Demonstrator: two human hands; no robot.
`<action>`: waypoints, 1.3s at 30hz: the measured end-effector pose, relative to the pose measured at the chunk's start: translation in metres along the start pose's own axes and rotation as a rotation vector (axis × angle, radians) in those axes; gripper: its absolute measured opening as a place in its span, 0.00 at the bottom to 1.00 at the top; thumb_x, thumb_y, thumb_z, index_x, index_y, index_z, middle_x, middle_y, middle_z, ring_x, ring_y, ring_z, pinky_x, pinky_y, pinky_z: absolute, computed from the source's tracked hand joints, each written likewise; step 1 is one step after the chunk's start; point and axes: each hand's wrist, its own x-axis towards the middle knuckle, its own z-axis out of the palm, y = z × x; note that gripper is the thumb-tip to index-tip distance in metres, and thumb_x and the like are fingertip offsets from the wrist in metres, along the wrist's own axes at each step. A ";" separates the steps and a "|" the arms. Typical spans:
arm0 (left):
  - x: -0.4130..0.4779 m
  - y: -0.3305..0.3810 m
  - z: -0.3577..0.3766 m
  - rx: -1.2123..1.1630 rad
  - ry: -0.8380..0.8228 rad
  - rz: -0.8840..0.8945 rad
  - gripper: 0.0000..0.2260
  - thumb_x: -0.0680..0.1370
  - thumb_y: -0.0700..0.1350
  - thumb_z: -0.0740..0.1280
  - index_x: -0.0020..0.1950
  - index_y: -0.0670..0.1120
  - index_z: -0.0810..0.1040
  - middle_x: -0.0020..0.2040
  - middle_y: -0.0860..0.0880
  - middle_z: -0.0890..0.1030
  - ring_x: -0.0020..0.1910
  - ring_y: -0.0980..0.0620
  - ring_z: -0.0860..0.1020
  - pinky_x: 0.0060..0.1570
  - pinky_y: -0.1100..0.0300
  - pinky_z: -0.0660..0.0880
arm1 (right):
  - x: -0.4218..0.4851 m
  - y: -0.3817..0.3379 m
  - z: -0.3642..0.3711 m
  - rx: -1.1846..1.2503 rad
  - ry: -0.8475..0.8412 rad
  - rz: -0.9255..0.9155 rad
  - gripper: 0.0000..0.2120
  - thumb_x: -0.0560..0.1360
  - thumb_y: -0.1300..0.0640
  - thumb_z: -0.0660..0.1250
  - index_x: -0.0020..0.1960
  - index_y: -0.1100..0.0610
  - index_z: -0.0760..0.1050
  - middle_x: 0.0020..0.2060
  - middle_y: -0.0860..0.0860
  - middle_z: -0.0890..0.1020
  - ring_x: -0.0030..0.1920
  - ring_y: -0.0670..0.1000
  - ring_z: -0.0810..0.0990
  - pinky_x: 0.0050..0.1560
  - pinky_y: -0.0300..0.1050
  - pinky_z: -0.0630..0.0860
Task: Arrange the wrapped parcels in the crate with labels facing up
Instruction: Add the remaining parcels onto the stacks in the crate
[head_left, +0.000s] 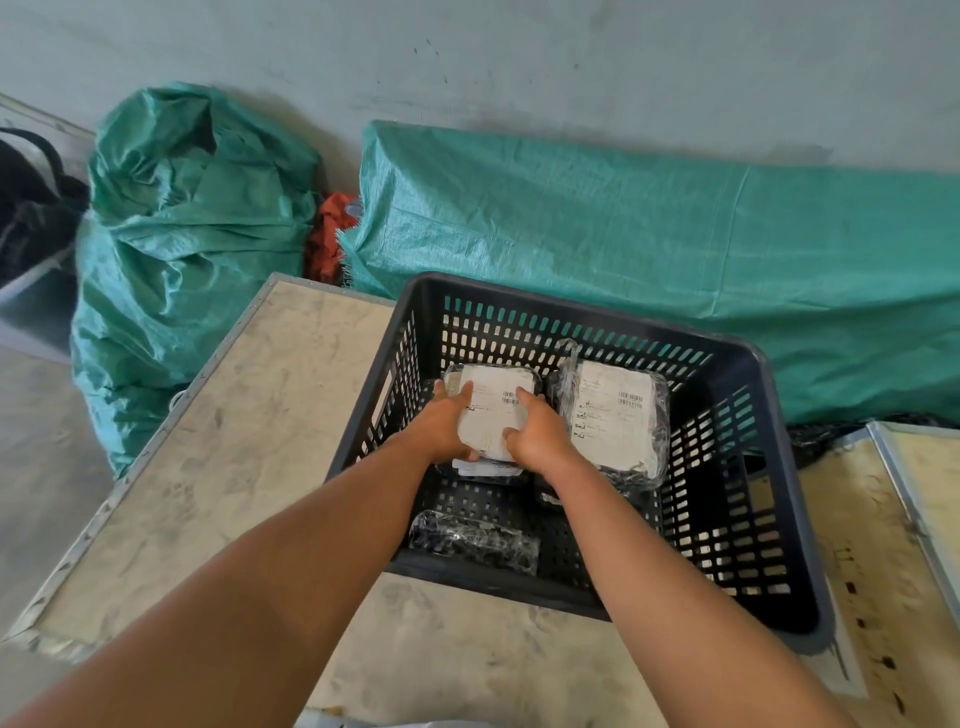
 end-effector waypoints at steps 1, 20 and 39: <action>-0.001 0.003 -0.002 0.002 0.008 -0.009 0.56 0.67 0.44 0.82 0.83 0.53 0.45 0.82 0.41 0.39 0.80 0.39 0.52 0.76 0.46 0.53 | -0.004 -0.001 -0.007 0.030 -0.009 -0.029 0.35 0.79 0.62 0.68 0.82 0.53 0.57 0.77 0.55 0.67 0.71 0.57 0.71 0.70 0.48 0.70; -0.102 0.008 -0.034 -0.068 -0.267 0.250 0.22 0.73 0.48 0.78 0.66 0.55 0.81 0.64 0.52 0.82 0.59 0.55 0.80 0.64 0.53 0.75 | -0.063 0.061 -0.039 0.185 -0.462 -0.142 0.16 0.75 0.62 0.75 0.48 0.39 0.86 0.54 0.42 0.86 0.52 0.44 0.85 0.52 0.49 0.84; -0.093 0.012 -0.029 0.261 -0.211 0.244 0.40 0.66 0.40 0.82 0.75 0.53 0.71 0.68 0.49 0.77 0.64 0.48 0.75 0.59 0.59 0.69 | -0.067 0.057 -0.029 0.086 -0.420 -0.311 0.17 0.66 0.55 0.83 0.48 0.37 0.85 0.55 0.42 0.84 0.56 0.37 0.79 0.54 0.35 0.75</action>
